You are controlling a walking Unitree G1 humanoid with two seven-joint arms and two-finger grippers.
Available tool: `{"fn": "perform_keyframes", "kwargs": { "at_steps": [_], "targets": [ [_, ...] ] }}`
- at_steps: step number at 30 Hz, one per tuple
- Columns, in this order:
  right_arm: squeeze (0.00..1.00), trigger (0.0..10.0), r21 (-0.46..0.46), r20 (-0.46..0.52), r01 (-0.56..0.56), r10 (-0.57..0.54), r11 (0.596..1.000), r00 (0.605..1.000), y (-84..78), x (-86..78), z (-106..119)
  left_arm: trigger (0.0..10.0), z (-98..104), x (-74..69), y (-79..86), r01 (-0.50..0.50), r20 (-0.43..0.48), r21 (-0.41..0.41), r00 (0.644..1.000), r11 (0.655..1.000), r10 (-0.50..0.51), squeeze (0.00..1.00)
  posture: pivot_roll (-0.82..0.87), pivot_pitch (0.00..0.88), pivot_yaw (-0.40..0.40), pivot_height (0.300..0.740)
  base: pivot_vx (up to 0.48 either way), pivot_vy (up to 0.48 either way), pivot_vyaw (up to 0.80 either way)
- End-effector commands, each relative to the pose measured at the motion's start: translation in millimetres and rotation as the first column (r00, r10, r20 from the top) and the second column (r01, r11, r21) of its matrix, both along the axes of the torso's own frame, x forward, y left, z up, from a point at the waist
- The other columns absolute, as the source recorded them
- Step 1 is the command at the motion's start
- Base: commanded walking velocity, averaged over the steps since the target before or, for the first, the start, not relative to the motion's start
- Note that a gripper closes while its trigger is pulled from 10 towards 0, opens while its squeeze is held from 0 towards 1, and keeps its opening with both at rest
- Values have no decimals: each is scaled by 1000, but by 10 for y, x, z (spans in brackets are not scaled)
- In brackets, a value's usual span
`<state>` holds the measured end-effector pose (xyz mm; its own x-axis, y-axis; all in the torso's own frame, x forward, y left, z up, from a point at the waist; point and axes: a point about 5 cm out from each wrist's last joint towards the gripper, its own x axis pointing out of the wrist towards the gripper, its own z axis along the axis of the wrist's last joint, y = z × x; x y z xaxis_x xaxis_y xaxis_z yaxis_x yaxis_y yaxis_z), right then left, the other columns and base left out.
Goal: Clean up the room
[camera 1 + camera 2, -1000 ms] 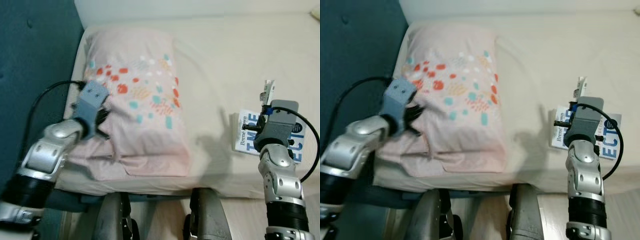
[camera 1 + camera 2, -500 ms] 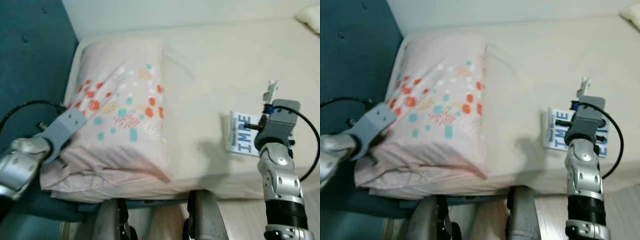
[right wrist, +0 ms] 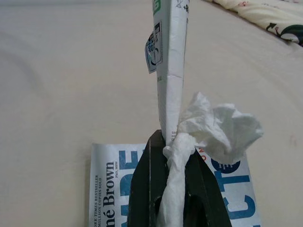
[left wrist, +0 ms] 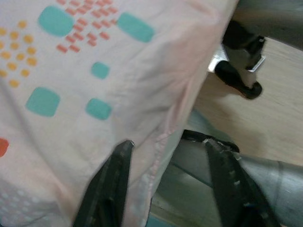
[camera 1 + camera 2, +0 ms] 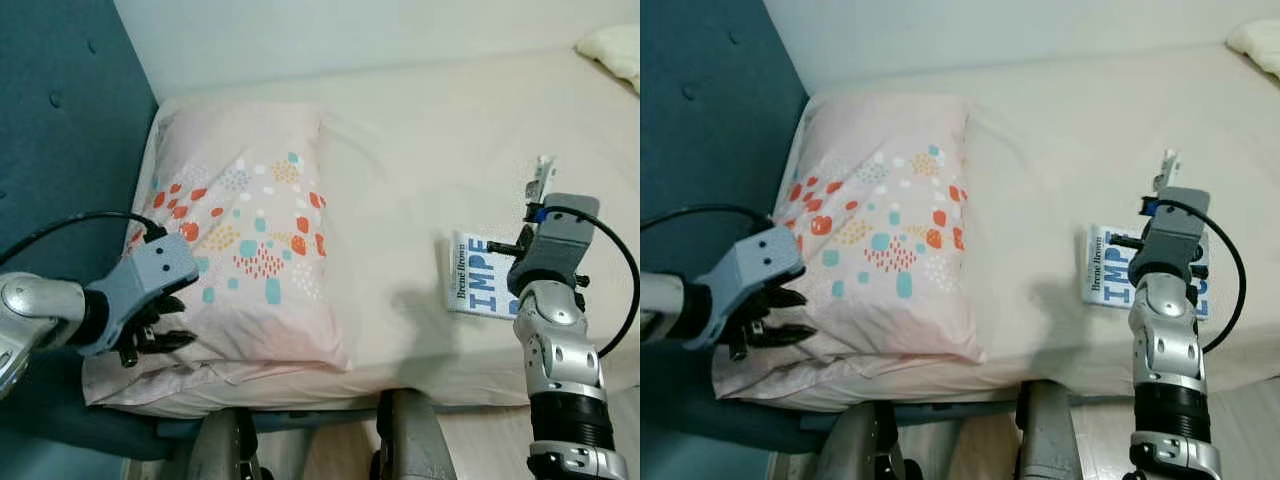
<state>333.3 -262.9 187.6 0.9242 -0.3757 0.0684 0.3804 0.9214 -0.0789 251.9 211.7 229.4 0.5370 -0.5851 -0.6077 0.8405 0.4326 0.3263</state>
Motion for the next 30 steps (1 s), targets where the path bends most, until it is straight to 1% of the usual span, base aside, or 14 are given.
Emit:
{"fn": "perform_keyframes", "kwargs": {
  "at_steps": [1,2,6,7,8,9,10,13,14,21,22,23,24,30],
  "targets": [
    [0,0,7,4,-1,1,1000,1000,-2,4,-12,10000,177,-16,-143,112,76,-185,992,976,-100,1000,-5,116,50,591,0,0,0],
    [0,0,5,7,0,0,1000,1000,-6,5,-3,10000,289,11,-235,171,151,-313,980,934,-129,1000,-5,115,50,591,0,0,0],
    [0,0,4,12,3,-3,1000,1000,-16,14,15,10000,410,41,-335,235,233,-446,962,864,-141,1000,-11,113,51,591,0,0,0],
    [0,0,3,18,5,-5,1000,1000,-22,17,32,10000,418,147,-427,217,268,-554,961,804,-75,1000,-19,110,53,591,0,0,0],
    [0,0,3,18,5,-5,1000,1000,-22,17,32,10000,418,147,-427,217,268,-554,961,804,-75,1000,-19,110,53,591,0,0,0],
    [0,0,2,24,7,-7,1000,1000,-24,18,48,10000,390,251,-524,182,255,-664,967,726,-9,1000,-21,108,51,591,0,0,0],
    [0,0,2,24,7,-7,1000,1000,-24,18,48,10000,390,251,-524,182,255,-664,967,726,-9,1000,-21,108,51,591,0,0,0],
    [0,0,3,32,7,-7,1000,999,-24,20,65,10000,240,430,-713,82,169,-790,982,608,87,1000,-28,107,52,591,0,0,0],
    [0,0,6,39,2,-2,1000,999,-17,22,74,10000,85,538,-807,0,103,-817,984,576,146,0,-37,107,51,591,0,0,0],
    [0,0,4,84,-52,52,999,995,55,30,150,10000,-477,790,-1116,-253,-90,-800,947,543,309,0,-61,98,51,591,0,0,0],
    [0,4000,-12,92,-69,70,998,993,77,35,189,10000,-631,830,-1216,-308,-124,-777,930,549,345,0,-76,95,53,591,0,0,-531],
    [0,4000,-12,92,-69,70,998,993,77,35,189,10000,-631,830,-1216,-308,-124,-777,930,549,345,0,-76,95,53,591,0,0,-531],
    [0,10000,-18,101,-82,83,996,991,90,39,222,10000,-740,864,-1286,-356,-146,-759,909,545,390,0,-79,94,53,591,0,0,-763],
    [0,10000,-44,96,-73,77,996,992,70,30,255,10000,-999,933,-1550,-469,-157,-680,845,564,512,0,-99,92,56,591,0,0,-786]
  ]
}}
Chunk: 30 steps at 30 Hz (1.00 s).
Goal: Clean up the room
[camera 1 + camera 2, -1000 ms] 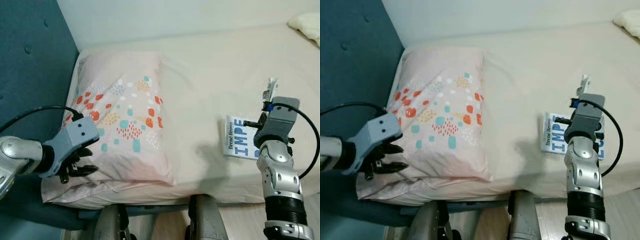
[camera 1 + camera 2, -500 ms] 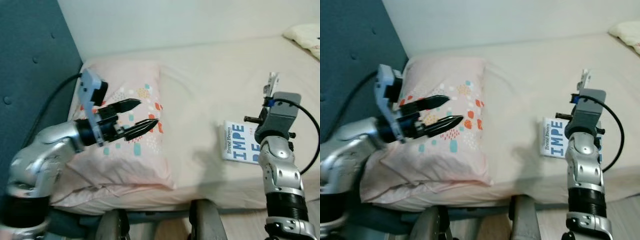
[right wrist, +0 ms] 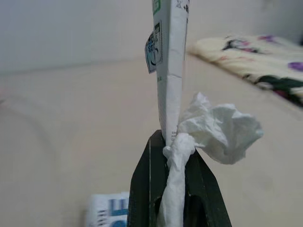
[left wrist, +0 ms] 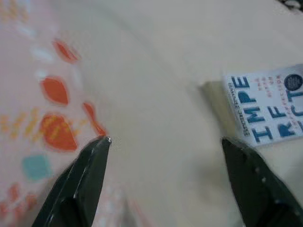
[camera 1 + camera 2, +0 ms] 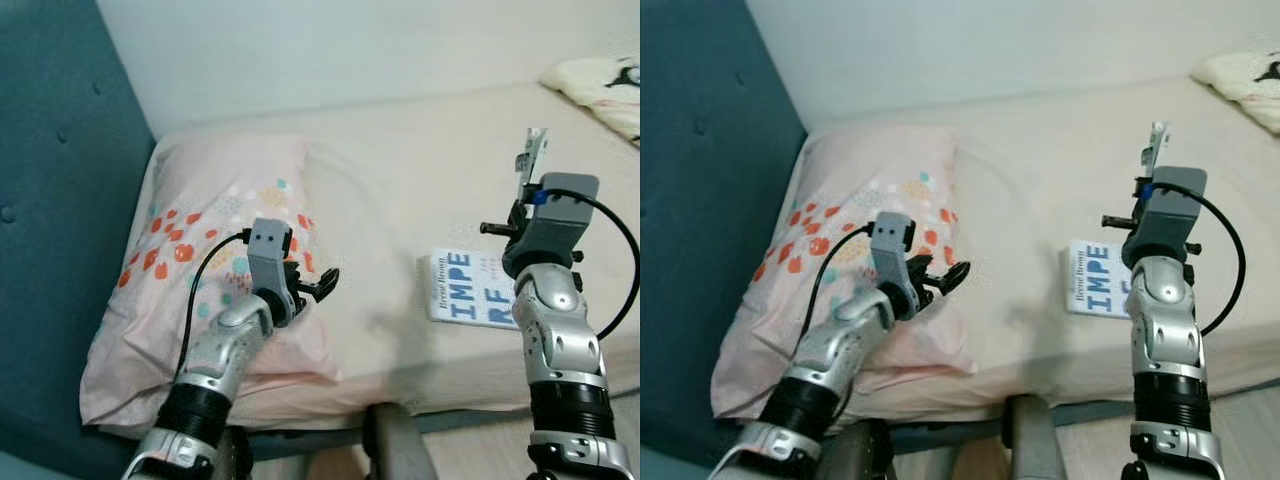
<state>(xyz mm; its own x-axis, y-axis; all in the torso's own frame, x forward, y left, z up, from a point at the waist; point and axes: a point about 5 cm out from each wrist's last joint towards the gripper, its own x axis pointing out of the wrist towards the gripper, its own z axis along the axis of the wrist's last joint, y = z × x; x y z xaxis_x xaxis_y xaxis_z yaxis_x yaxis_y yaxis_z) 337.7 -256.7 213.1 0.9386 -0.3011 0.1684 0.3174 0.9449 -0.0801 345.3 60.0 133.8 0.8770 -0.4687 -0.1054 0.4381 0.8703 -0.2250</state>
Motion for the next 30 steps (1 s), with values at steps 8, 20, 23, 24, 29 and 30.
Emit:
{"fn": "perform_keyframes", "kwargs": {
  "at_steps": [8,20,23,24,29,30],
  "targets": [
    [0,10000,-7,-1,6,-6,1000,1000,8,-33,-19,10000,-62,43,-279,-109,53,114,993,987,104,0,-109,100,60,591,0,0,-755],
    [0,10000,-4,-22,3,-3,1000,1000,31,-40,-68,10000,-160,56,-389,-234,80,212,972,949,222,0,-104,116,61,591,0,0,-44],
    [0,10000,-4,-34,4,-4,1000,999,38,-40,-86,10000,-175,47,-431,-240,75,216,970,946,229,0,-107,120,65,591,0,0,-450],
    [0,10000,-1,-41,5,-5,1000,999,41,-42,-101,10000,-173,44,-457,-244,77,214,970,946,233,0,-107,121,66,591,0,0,-781],
    [0,10000,6,-46,9,-8,1000,999,40,-49,-118,10000,-177,47,-461,-253,83,222,967,942,240,0,-107,124,67,591,0,0,-781],
    [0,10000,7,-47,9,-9,1000,999,41,-53,-125,10000,-183,49,-455,-259,85,226,966,939,246,0,-107,125,68,591,0,0,-781]
  ]
}}
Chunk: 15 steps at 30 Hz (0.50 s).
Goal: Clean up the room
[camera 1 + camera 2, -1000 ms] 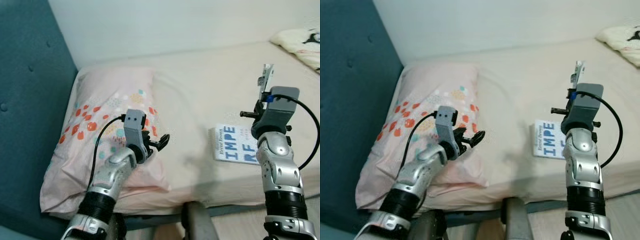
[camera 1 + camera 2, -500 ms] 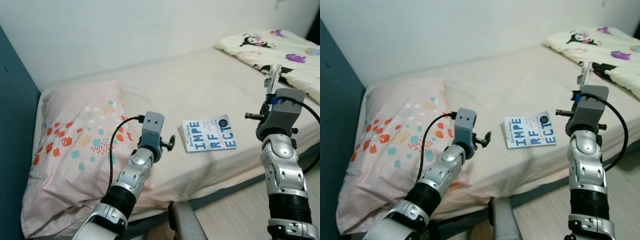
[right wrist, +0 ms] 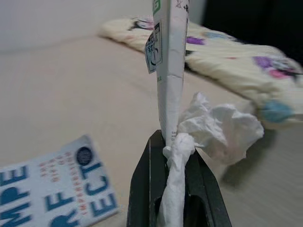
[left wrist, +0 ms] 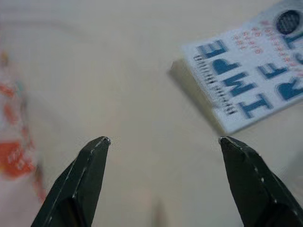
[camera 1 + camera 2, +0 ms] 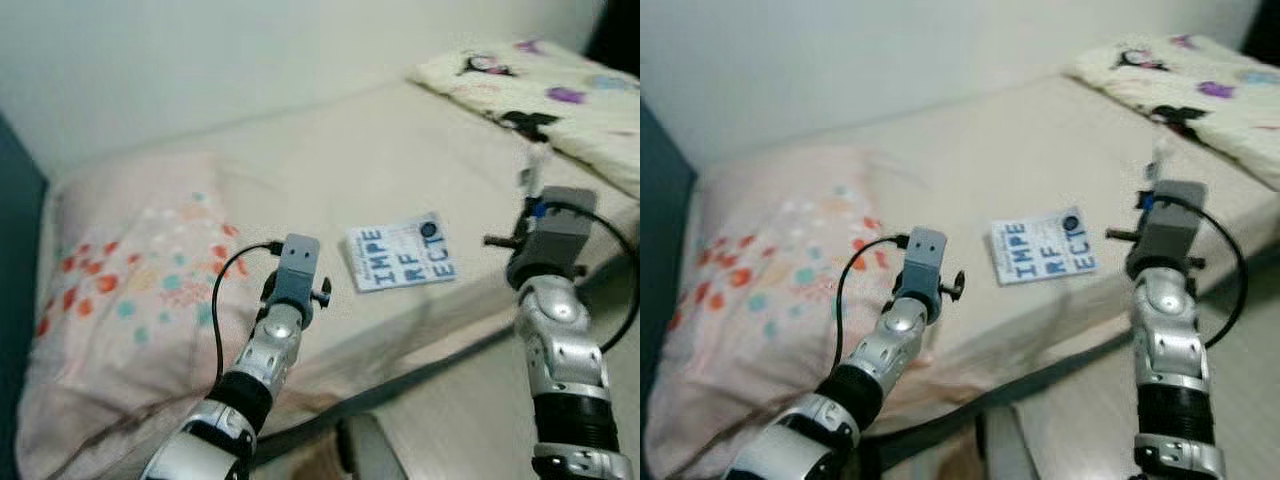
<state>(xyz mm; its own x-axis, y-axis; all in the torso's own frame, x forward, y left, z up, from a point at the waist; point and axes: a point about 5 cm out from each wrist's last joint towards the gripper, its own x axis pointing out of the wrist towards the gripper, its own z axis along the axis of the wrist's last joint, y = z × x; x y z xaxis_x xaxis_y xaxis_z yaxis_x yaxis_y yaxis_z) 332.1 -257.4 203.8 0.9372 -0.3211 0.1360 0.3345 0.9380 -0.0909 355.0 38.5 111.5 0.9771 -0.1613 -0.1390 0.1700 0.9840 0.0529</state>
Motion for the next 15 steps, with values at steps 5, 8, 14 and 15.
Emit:
{"fn": "perform_keyframes", "kwargs": {
  "at_steps": [5,8,14,15],
  "targets": [
    [0,10000,16,-3,-15,15,1000,1000,59,-9,-35,10000,22,-40,-248,1,-9,-39,1000,999,-1,0,-105,132,71,591,0,0,-726],
    [0,10000,13,-1,-20,20,1000,1000,82,-9,-35,10000,39,-26,-285,-31,-20,-19,999,999,30,0,-105,135,72,591,0,0,0],
    [0,10000,12,-3,-23,23,1000,1000,102,-26,-42,10000,41,-21,-382,-25,-83,-69,996,997,19,0,-111,147,77,591,0,0,0],
    [0,10000,12,-4,-22,22,1000,1000,102,-31,-44,10000,34,-22,-393,-27,-93,-65,995,998,21,0,-112,149,78,591,0,0,0]
  ]
}}
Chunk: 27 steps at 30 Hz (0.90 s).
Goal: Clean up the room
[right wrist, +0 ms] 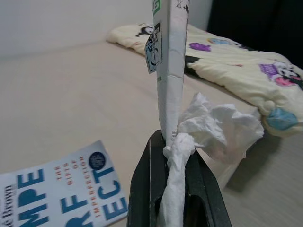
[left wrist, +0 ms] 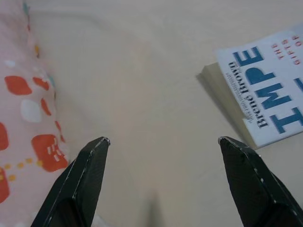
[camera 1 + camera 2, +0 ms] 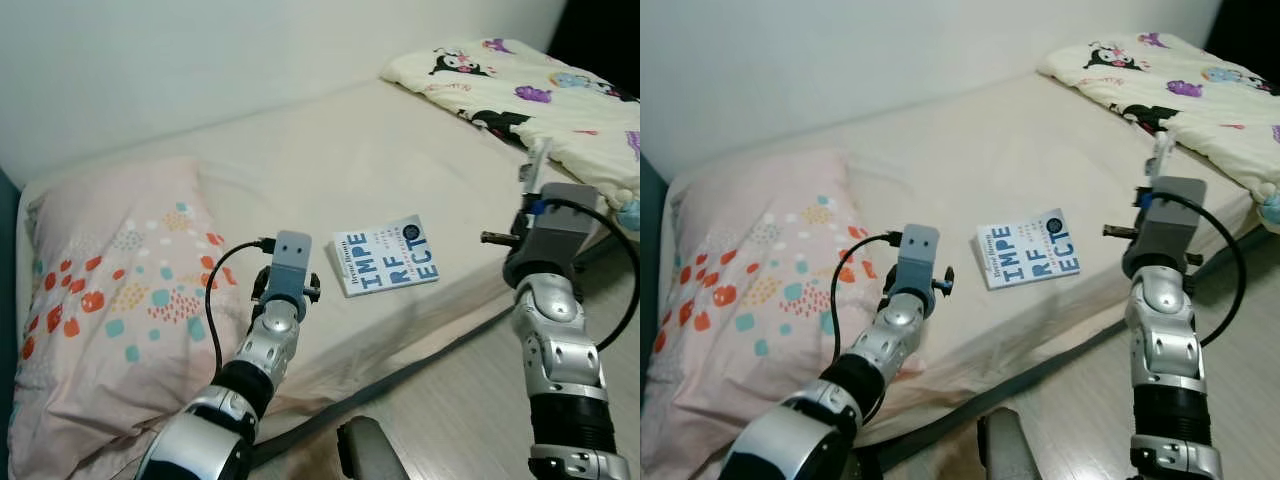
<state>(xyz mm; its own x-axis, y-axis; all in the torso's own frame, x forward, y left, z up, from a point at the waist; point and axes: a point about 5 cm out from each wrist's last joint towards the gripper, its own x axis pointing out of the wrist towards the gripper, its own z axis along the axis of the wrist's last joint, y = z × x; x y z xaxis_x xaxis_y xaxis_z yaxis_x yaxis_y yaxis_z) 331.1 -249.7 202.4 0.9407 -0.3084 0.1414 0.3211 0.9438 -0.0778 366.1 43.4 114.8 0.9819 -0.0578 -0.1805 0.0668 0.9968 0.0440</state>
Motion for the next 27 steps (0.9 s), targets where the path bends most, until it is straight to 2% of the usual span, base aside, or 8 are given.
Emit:
{"fn": "perform_keyframes", "kwargs": {
  "at_steps": [1,4,6,8,13,20,24,27],
  "targets": [
    [0,10000,1,-14,-7,7,1000,1000,24,-20,-30,10000,1,-133,-442,79,-43,-69,996,994,-82,0,-112,149,78,591,0,0,0],
    [0,10000,1,-16,-6,6,1000,1000,21,-38,-35,10000,-53,-152,-466,73,-91,-70,993,995,-79,0,-115,160,82,591,0,0,0],
    [0,10000,2,-20,-5,5,1000,1000,27,-59,-46,10000,-138,-189,-492,69,-158,-78,984,995,-81,0,-115,176,87,591,0,0,0],
    [0,10000,2,-20,-5,5,1000,1000,27,-59,-46,10000,-138,-189,-492,69,-158,-78,984,995,-81,0,-115,176,87,591,0,0,0],
    [0,10000,6,-28,-8,8,1000,1000,74,-102,-71,10000,-248,-268,-577,94,-245,-108,962,990,-118,0,-135,215,99,591,0,0,0],
    [0,10000,13,-35,-13,13,1000,999,135,-199,-84,10000,-175,-259,-675,136,-234,-115,959,984,-160,0,-155,274,116,591,0,0,0],
    [0,10000,16,-36,-19,19,1000,999,181,-254,-54,10000,-137,-209,-623,114,-233,-95,963,989,-134,0,-170,325,129,591,0,0,0],
    [0,10000,17,-36,-19,20,1000,999,184,-257,-46,10000,-134,-198,-604,109,-234,-89,964,990,-127,0,-170,325,129,591,0,0,0]
  ]
}}
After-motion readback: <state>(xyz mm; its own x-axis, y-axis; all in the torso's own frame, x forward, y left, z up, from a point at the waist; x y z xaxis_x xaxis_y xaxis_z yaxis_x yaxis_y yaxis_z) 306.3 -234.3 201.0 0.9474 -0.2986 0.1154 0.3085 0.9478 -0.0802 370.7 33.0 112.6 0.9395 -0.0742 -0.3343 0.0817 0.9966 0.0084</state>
